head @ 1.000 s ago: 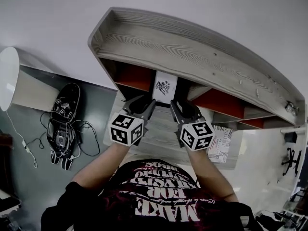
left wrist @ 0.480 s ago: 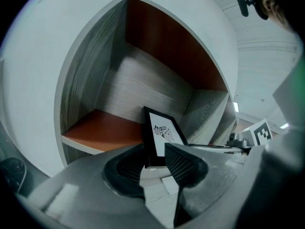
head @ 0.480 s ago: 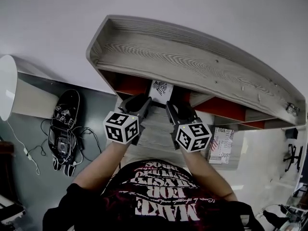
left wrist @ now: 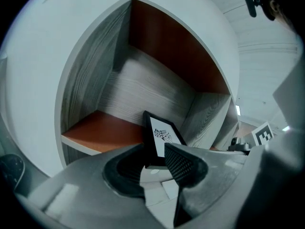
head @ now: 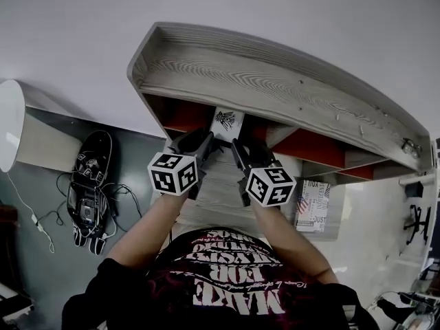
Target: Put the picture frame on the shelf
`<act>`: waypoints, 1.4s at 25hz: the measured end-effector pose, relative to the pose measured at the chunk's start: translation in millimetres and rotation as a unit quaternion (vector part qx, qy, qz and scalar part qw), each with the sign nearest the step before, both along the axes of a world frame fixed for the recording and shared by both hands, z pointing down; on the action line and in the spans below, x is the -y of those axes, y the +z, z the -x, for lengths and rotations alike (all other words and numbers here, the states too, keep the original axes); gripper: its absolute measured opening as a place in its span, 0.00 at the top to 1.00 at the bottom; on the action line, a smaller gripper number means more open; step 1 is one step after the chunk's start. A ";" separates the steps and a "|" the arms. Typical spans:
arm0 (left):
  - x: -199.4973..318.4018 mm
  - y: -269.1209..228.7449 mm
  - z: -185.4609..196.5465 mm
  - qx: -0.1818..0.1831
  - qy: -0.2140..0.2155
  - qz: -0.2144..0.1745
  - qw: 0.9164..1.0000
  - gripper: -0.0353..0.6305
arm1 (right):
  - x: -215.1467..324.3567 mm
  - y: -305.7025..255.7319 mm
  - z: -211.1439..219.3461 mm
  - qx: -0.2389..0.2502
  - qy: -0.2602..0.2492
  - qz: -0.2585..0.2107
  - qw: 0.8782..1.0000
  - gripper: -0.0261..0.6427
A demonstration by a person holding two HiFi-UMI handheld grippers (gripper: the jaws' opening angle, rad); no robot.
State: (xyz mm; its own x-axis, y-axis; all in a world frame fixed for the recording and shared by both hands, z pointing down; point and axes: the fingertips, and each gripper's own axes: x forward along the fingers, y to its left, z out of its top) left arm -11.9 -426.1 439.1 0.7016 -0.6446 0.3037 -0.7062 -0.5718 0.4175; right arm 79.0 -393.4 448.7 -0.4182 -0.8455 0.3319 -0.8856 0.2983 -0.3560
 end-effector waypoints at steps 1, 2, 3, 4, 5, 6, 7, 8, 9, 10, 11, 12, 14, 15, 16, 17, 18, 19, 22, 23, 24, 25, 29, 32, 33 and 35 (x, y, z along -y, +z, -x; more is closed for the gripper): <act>-0.6 -1.1 -0.5 -0.003 -0.001 -0.005 1.000 0.74 | -1.2 0.2 0.6 -0.004 -0.004 -0.003 1.000 0.68; -1.1 -3.0 -1.1 -0.006 -0.001 -0.012 1.000 0.74 | -2.7 0.2 0.6 -0.010 -0.007 -0.008 1.000 0.67; -1.6 -5.5 -1.7 -0.008 -0.002 -0.023 1.000 0.74 | -4.6 -0.1 -0.3 -0.016 -0.010 -0.013 1.000 0.66; -2.3 -8.5 -2.0 -0.007 -0.003 -0.034 0.999 0.74 | -7.3 -1.0 -2.0 -0.022 -0.013 -0.019 0.999 0.65; -3.3 -12.3 -1.4 -0.006 -0.005 -0.046 0.999 0.74 | -10.8 -3.0 -4.3 -0.027 -0.014 -0.024 0.999 0.64; -4.9 -17.1 0.2 -0.007 -0.008 -0.056 0.998 0.74 | -15.1 -6.6 -7.1 -0.031 -0.015 -0.031 0.999 0.63; -7.2 -23.3 2.9 -0.009 -0.013 -0.067 0.998 0.73 | -20.3 -12.1 -10.5 -0.034 -0.014 -0.040 0.999 0.63; -10.5 -30.9 6.1 -0.013 -0.018 -0.079 0.997 0.73 | -26.6 -19.6 -14.5 -0.037 -0.013 -0.051 0.998 0.63; -15.3 -39.8 9.0 -0.018 -0.022 -0.093 0.995 0.73 | -33.9 -28.6 -19.1 -0.042 -0.012 -0.065 0.997 0.63; -21.9 -49.4 11.1 -0.022 -0.024 -0.109 0.994 0.73 | -42.4 -38.7 -24.2 -0.052 -0.011 -0.082 0.995 0.63; -30.2 -59.6 12.1 -0.024 -0.023 -0.126 0.991 0.73 | -51.7 -49.5 -29.6 -0.065 -0.011 -0.101 0.993 0.65; -39.7 -69.7 12.0 -0.024 -0.021 -0.144 0.989 0.75 | -61.4 -60.8 -35.2 -0.079 -0.011 -0.120 0.989 0.68; -60.4 -88.6 9.7 -0.016 -0.015 -0.179 0.984 0.79 | -81.0 -82.8 -47.3 -0.107 -0.009 -0.155 0.982 0.74; -71.2 -97.0 7.9 -0.011 -0.013 -0.194 0.981 0.84 | -90.8 -92.9 -53.5 -0.118 -0.007 -0.169 0.978 0.77; -82.3 -104.8 5.6 -0.006 -0.010 -0.207 0.978 0.89 | -100.7 -101.8 -59.6 -0.126 -0.005 -0.181 0.975 0.82; -93.8 -111.9 2.7 -0.003 -0.005 -0.219 0.976 0.94 | -110.9 -109.5 -65.5 -0.133 -0.002 -0.191 0.973 0.87; -105.5 -118.3 -0.9 0.000 0.001 -0.228 0.974 0.95 | -121.2 -115.8 -71.2 -0.138 -0.001 -0.198 0.971 0.92; -117.0 -123.9 -4.6 0.003 0.006 -0.236 0.972 0.95 | -131.3 -121.0 -76.3 -0.141 0.000 -0.204 0.969 0.92; -146.9 -137.0 -13.0 0.014 0.014 -0.251 0.968 0.95 | -158.4 -131.2 -90.9 -0.142 0.003 -0.211 0.967 0.92; -155.8 -140.3 -14.7 0.017 0.013 -0.253 0.967 0.95 | -167.4 -133.2 -96.2 -0.142 0.006 -0.211 0.967 0.92; -164.7 -143.1 -16.0 0.019 0.013 -0.256 0.966 0.95 | -176.9 -135.1 -101.4 -0.143 0.009 -0.210 0.967 0.92; -173.7 -145.4 -17.0 0.022 0.013 -0.259 0.966 0.95 | -186.7 -137.1 -106.3 -0.144 0.012 -0.210 0.967 0.92; -208.8 -151.3 -20.0 0.039 0.014 -0.266 0.963 0.95 | -224.9 -143.6 -120.4 -0.148 0.022 -0.211 0.966 0.92; -235.6 -155.0 -21.1 0.046 0.015 -0.267 0.963 0.95 | -251.3 -143.3 -124.9 -0.148 0.026 -0.208 0.966 0.92; -243.6 -154.6 -20.8 0.047 0.015 -0.266 0.963 0.95 | -259.2 -142.3 -125.5 -0.147 0.027 -0.207 0.967 0.92; -257.2 -151.3 -20.1 0.045 0.015 -0.264 0.963 0.95 | -273.1 -139.4 -126.6 -0.145 0.029 -0.204 0.968 0.92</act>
